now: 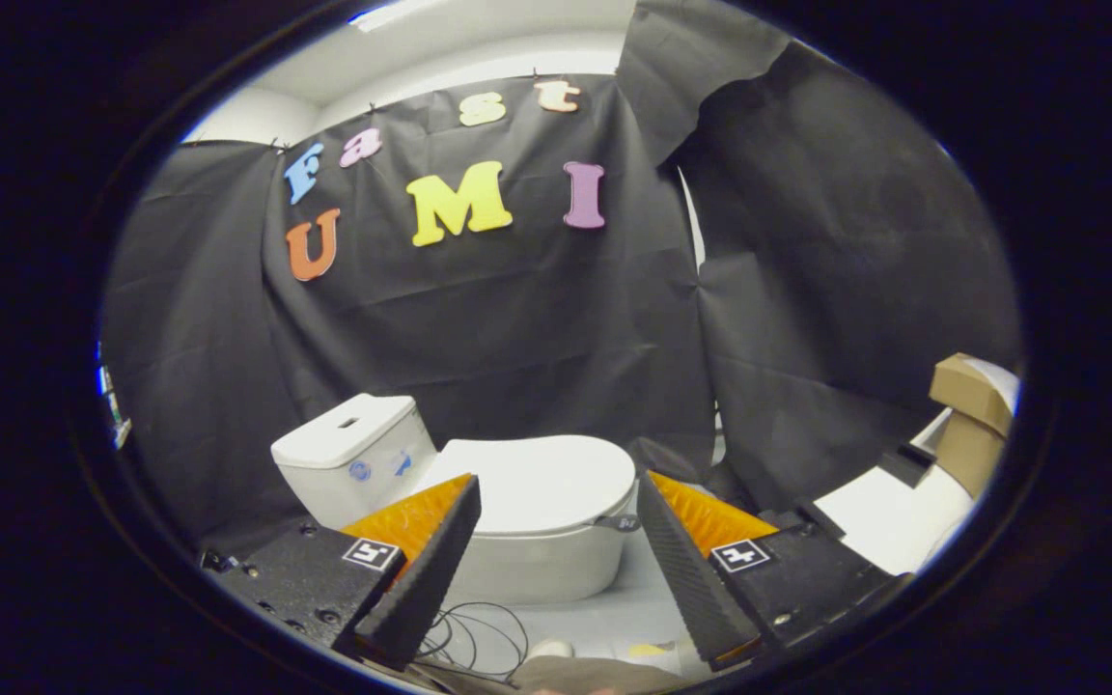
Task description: Open the toilet lid.
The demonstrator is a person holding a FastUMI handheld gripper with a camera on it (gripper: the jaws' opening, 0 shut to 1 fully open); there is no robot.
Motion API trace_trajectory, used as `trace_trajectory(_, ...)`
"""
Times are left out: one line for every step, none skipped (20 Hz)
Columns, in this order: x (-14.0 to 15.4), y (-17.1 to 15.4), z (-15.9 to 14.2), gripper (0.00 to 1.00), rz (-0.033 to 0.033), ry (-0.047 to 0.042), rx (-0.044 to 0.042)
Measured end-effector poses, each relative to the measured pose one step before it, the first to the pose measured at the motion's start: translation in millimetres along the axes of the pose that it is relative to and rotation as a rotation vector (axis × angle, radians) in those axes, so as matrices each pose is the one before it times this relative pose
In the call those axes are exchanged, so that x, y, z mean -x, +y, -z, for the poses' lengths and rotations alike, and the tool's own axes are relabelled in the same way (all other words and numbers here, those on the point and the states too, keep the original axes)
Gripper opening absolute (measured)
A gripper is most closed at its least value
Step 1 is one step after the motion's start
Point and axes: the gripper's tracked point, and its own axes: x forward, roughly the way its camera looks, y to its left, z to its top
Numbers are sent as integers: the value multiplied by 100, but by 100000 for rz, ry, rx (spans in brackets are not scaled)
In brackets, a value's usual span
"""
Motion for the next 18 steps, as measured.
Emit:
trace_trajectory(-999,-395,137,100,1024,2279,-904)
trace_trajectory(-808,-304,324,100,791,2130,-629)
trace_trajectory(-958,-368,32,100,724,1805,-953)
trace_trajectory(-1097,-484,199,100,997,2535,-534)
trace_trajectory(-907,-546,300,100,1287,1946,-417)
trace_trajectory(-997,-597,-3,100,1294,2252,-575)
trace_trajectory(-892,-522,214,100,1062,2197,-751)
trace_trajectory(-885,-317,228,100,494,2413,-723)
trace_trajectory(-825,-304,253,100,-121,2509,-618)
trace_trajectory(-887,-276,287,100,-69,2608,-526)
trace_trajectory(-1025,-404,447,100,295,3761,-565)
trace_trajectory(-819,-274,216,100,-512,2969,-1045)
trace_trajectory(-800,-180,221,100,-56,3707,-1234)
trace_trajectory(-642,-12,238,100,-956,3380,-942)
trace_trajectory(-767,-185,23,100,50,3203,-947)
trace_trajectory(-926,-244,107,100,-99,3261,-85)
trace_trajectory(-877,-238,2,100,489,2806,-392)
trace_trajectory(-906,-232,-237,100,-431,2479,-732)
